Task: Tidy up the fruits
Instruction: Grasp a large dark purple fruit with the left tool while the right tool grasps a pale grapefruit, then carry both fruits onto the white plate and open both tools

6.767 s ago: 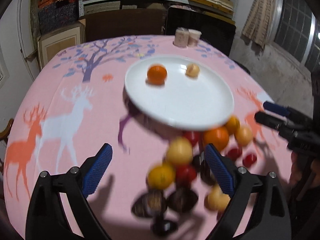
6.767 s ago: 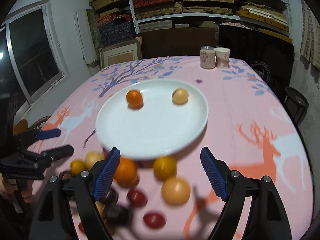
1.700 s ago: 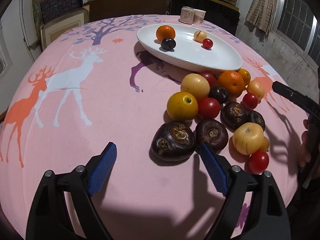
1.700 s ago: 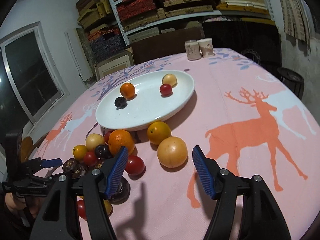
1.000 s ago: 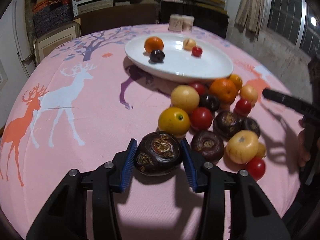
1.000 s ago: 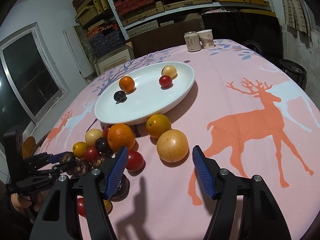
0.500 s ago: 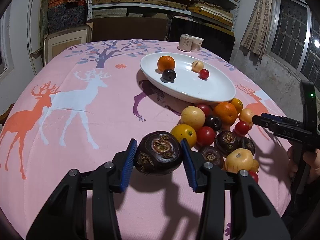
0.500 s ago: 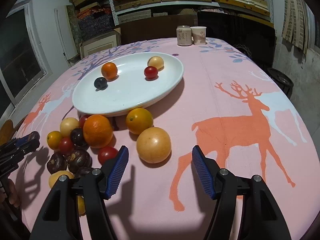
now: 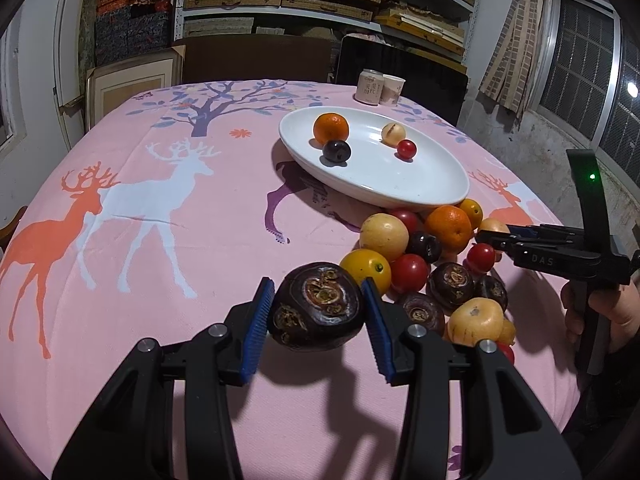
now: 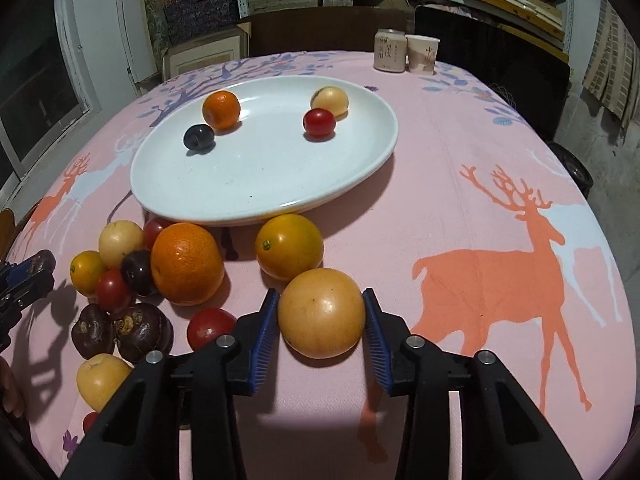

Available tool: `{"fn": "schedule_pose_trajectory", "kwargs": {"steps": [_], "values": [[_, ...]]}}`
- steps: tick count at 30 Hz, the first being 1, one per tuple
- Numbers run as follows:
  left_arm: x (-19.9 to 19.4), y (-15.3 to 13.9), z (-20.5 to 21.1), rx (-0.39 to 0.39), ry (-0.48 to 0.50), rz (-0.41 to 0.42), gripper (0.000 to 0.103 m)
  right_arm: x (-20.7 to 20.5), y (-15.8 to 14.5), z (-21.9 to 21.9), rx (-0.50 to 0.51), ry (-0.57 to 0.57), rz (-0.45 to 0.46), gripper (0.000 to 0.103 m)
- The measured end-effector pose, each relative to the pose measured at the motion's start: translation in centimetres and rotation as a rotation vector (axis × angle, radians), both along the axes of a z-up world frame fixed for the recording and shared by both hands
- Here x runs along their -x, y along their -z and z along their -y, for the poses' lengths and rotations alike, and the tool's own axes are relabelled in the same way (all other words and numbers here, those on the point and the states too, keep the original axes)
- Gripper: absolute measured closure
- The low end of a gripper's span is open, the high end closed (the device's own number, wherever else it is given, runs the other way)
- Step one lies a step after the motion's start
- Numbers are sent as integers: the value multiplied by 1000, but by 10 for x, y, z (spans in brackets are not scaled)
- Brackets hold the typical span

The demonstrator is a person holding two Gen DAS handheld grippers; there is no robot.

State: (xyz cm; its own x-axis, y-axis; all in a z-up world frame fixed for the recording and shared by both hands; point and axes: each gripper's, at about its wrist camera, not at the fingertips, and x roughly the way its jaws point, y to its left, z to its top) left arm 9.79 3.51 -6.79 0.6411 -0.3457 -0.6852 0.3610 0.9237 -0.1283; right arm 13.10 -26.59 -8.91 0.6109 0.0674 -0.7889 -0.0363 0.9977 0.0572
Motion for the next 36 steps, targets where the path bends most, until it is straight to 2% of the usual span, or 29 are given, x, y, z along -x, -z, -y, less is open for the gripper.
{"fn": "schedule_pose_trajectory", "kwargs": {"steps": [11, 32, 36], "values": [[0, 0, 0, 0, -3, 8, 59, 19, -12, 10, -49, 28, 73, 61], [0, 0, -2, -28, -29, 5, 59, 50, -6, 8, -94, 6, 85, 61], [-4, -7, 1, -17, -7, -11, 59, 50, -15, 12, -114, -6, 84, 61]]}}
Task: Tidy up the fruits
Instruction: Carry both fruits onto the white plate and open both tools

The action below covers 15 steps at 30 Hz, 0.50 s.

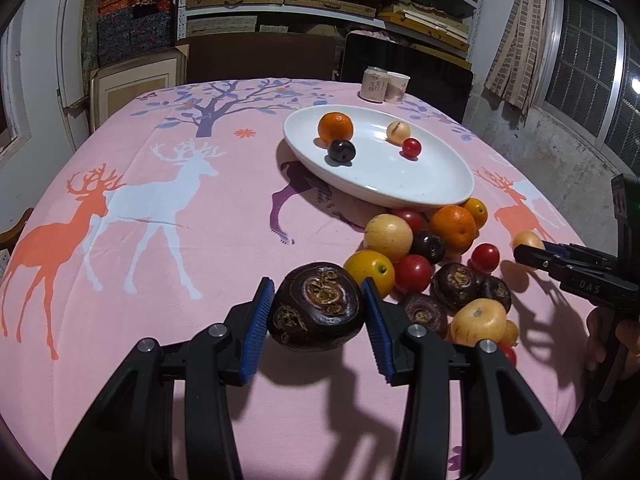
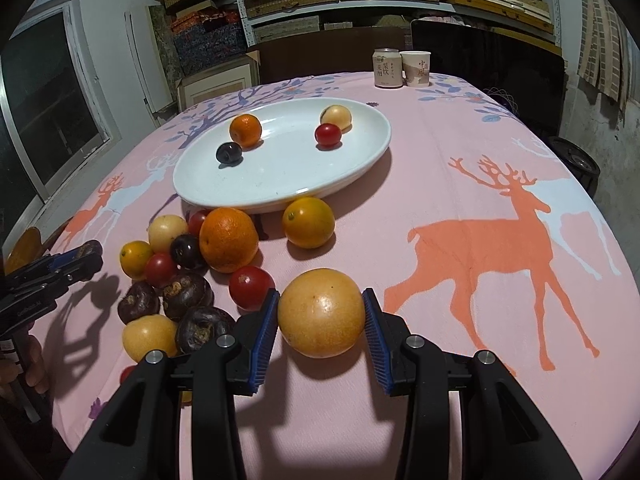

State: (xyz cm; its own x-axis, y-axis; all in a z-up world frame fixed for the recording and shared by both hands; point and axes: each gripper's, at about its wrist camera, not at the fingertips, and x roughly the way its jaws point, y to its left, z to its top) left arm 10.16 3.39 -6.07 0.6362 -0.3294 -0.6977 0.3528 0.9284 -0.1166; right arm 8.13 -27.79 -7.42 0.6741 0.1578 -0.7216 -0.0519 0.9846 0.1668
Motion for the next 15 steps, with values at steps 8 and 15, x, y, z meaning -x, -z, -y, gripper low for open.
{"fn": "schedule_pose_trajectory", "kwargs": {"steps": [8, 15], "values": [[-50, -38, 49, -4, 73, 19, 59, -50, -51, 11, 14, -27, 57, 61], [-130, -18, 116, -83, 133, -59, 59, -138, -47, 16, 3, -38, -18, 61]]}}
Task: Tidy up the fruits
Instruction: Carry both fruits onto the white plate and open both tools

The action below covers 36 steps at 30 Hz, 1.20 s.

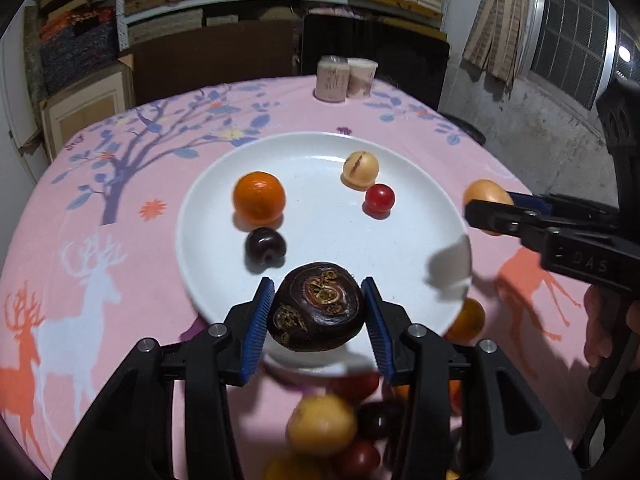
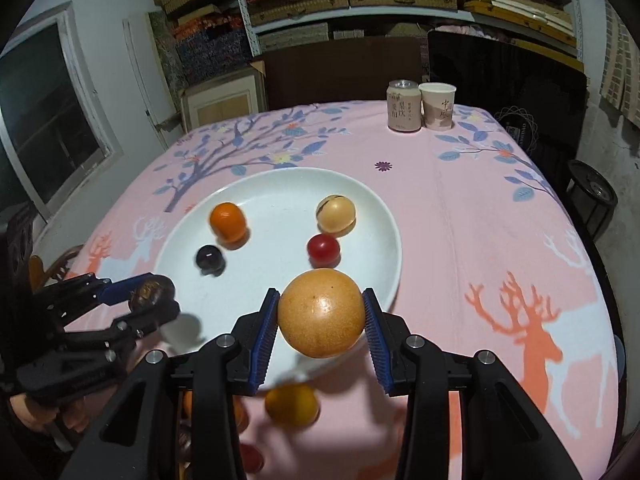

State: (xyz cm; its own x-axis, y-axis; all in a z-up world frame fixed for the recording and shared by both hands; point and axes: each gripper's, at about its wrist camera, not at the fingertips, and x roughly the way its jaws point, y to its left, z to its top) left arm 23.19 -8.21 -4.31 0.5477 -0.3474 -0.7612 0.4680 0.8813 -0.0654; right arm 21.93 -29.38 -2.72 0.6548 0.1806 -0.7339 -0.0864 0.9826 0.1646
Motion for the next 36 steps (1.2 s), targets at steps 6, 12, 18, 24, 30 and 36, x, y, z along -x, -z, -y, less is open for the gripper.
{"fn": "schedule_pose_trajectory", "kwargs": {"steps": [6, 12, 18, 24, 30, 36], "values": [[-33, 22, 27, -46, 17, -58, 55, -47, 31, -11, 61, -17, -64, 61], [-20, 3, 13, -11, -18, 41, 14, -36, 19, -5, 66, 25, 42, 41], [30, -11, -24, 2, -6, 51, 12, 21, -3, 3, 15, 39, 106, 40], [84, 15, -74, 1, -40, -8, 11, 90, 17, -12, 8, -14, 109, 40], [94, 37, -87, 7, -81, -40, 11, 116, 37, -18, -2, -7, 87, 40], [88, 45, -89, -26, -135, -59, 29, 124, 37, -13, 5, 44, 105, 40]]}}
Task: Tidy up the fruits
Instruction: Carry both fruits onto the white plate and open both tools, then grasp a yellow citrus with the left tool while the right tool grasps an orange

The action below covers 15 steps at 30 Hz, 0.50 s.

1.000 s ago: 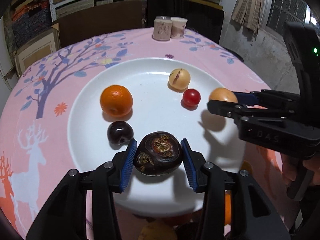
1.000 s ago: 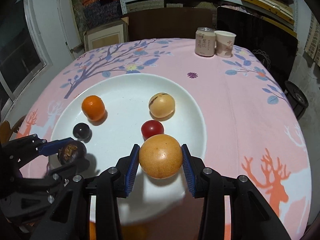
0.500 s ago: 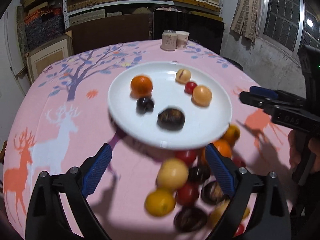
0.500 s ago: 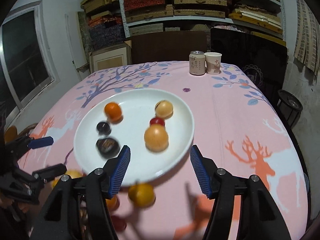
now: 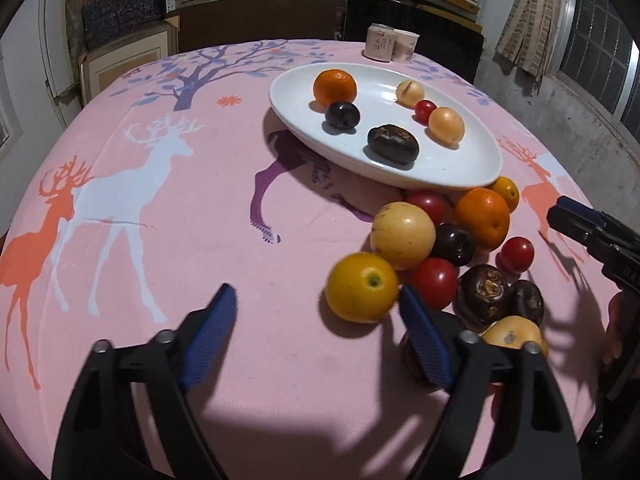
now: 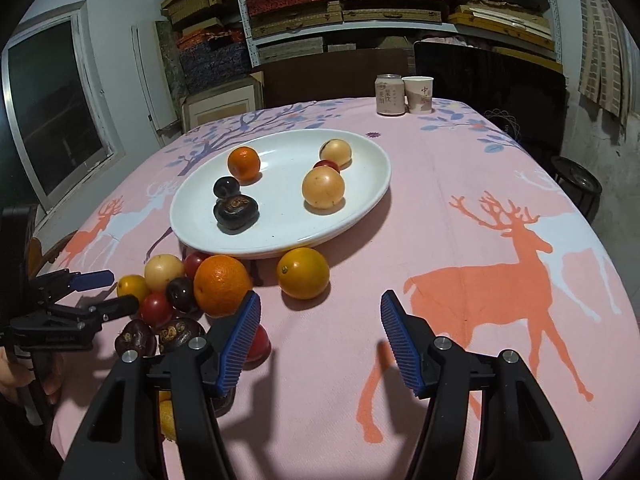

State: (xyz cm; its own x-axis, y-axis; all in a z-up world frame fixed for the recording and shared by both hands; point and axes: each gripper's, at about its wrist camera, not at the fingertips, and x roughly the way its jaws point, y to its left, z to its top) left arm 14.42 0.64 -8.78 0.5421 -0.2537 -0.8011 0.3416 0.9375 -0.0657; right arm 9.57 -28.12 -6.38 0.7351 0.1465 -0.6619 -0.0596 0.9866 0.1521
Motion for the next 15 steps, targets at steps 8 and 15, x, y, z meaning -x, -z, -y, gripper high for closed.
{"fn": "schedule_pose_trajectory", "kwargs": {"steps": [8, 15], "values": [[-9, 6, 28, -79, 82, 10, 48, -4, 4, -3, 8, -10, -27, 40], [-6, -8, 6, 63, 36, 66, 67, -15, 5, 4, -6, 18, -53, 40]]}}
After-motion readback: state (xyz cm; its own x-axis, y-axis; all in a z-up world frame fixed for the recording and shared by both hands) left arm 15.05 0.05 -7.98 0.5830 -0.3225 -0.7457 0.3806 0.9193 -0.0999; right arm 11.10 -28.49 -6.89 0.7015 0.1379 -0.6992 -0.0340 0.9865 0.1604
